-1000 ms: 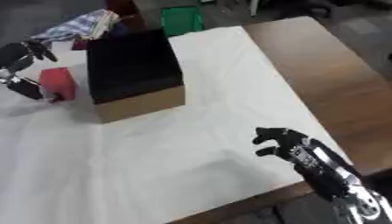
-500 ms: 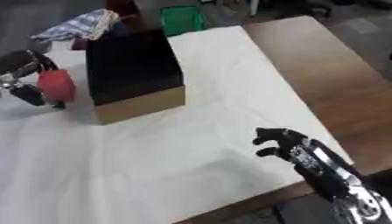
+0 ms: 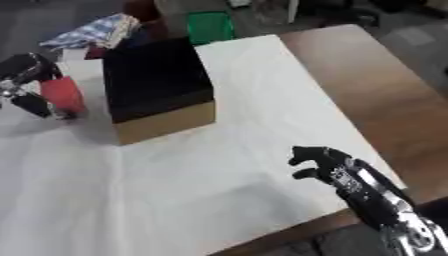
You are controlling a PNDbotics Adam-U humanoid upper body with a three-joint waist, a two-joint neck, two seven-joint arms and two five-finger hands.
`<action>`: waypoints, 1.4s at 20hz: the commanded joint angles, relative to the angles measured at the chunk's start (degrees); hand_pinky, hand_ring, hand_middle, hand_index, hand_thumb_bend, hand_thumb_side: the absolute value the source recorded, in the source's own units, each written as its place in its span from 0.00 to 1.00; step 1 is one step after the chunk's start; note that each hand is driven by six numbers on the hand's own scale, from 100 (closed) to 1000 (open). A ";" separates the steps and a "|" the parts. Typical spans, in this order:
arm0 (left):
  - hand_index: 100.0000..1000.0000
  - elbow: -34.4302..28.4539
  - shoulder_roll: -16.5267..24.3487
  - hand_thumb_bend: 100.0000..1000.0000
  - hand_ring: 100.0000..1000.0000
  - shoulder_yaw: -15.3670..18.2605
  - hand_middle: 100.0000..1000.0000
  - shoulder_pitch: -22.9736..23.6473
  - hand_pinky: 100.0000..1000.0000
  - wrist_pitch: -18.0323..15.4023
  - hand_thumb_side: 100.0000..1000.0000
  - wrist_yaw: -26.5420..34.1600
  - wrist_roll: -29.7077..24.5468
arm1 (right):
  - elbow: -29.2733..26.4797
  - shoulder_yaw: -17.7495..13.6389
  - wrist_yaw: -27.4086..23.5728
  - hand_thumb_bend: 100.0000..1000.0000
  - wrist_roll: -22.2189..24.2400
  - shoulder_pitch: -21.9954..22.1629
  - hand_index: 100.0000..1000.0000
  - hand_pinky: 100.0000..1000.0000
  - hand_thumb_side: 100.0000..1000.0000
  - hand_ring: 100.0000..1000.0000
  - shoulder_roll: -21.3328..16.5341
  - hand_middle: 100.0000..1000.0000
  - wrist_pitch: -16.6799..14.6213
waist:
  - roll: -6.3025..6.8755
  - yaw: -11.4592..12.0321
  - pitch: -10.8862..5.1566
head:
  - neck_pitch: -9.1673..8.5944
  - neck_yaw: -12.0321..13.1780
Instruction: Pick up objects on the table and place them in the box.
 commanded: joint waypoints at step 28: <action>0.74 -5.63 -8.36 0.75 0.65 -5.70 0.69 -4.08 0.67 -3.92 0.29 6.35 2.64 | -0.66 0.21 -1.16 0.00 0.81 -0.68 0.80 0.74 0.79 1.00 -0.41 0.68 0.21 | -0.31 -2.03 -1.64 | -1.03 0.81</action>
